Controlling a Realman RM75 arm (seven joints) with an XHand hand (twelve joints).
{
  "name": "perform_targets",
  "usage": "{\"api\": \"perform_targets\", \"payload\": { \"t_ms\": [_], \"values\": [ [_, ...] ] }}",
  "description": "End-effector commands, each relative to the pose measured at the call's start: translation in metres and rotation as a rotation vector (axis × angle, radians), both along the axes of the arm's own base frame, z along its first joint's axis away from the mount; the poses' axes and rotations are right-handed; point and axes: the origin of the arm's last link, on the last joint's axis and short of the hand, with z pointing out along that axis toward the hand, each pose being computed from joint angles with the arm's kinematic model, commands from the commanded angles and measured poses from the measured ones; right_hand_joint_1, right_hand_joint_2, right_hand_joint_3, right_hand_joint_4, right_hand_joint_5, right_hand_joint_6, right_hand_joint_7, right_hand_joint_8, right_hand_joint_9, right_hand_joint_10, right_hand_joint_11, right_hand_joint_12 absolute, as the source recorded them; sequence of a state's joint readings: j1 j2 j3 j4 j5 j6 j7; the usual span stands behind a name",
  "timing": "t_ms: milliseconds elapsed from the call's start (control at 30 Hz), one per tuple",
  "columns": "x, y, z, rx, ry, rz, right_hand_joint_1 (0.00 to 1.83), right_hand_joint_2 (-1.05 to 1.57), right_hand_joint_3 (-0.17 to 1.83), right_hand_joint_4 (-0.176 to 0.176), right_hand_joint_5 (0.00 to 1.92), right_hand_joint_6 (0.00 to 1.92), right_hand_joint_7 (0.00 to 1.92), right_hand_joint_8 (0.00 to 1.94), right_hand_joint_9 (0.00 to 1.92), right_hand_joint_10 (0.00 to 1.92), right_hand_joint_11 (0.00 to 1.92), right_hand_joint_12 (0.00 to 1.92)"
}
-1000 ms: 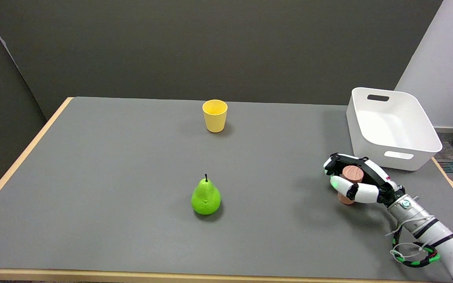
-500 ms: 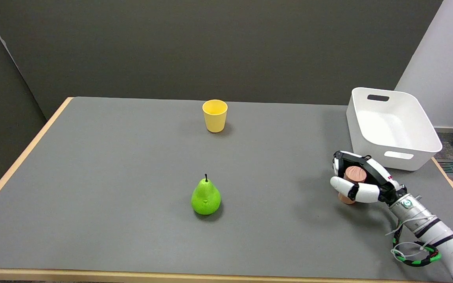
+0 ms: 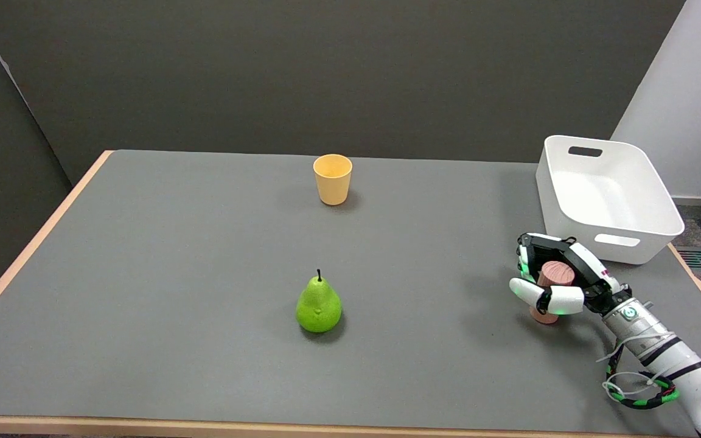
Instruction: Pick up the wooden cylinder.
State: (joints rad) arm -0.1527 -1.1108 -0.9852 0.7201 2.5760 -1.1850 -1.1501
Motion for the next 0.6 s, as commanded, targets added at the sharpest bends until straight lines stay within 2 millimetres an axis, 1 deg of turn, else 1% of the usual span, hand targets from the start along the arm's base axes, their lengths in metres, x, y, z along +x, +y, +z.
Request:
{"api": "perform_targets", "payload": {
  "t_ms": [33, 200, 467, 567, 600],
  "values": [
    [0.0, -0.004, 0.001, -0.022, 0.009, 0.005, 1.09, 0.65, 0.71, -0.007, 0.67, 1.92, 0.82, 1.94, 1.12, 1.92, 0.59, 1.92],
    [0.0, -0.006, 0.0, -0.02, 0.008, 0.007, 1.1, 0.65, 0.71, -0.004, 0.68, 1.92, 0.84, 1.94, 1.13, 1.92, 0.6, 1.92],
    [0.002, -0.011, -0.004, -0.025, 0.004, 0.039, 1.16, 0.65, 0.72, 0.014, 0.83, 1.92, 0.96, 1.94, 1.2, 1.92, 0.78, 1.92],
    [0.008, -0.014, -0.002, -0.027, 0.012, 0.059, 1.19, 0.6, 0.83, 0.024, 0.88, 1.92, 1.0, 1.94, 1.21, 1.92, 0.82, 1.92],
    [0.011, -0.015, -0.002, -0.027, 0.017, 0.069, 1.19, 0.6, 0.83, 0.024, 0.88, 1.92, 1.0, 1.94, 1.21, 1.92, 0.83, 1.92]
  ]
}}
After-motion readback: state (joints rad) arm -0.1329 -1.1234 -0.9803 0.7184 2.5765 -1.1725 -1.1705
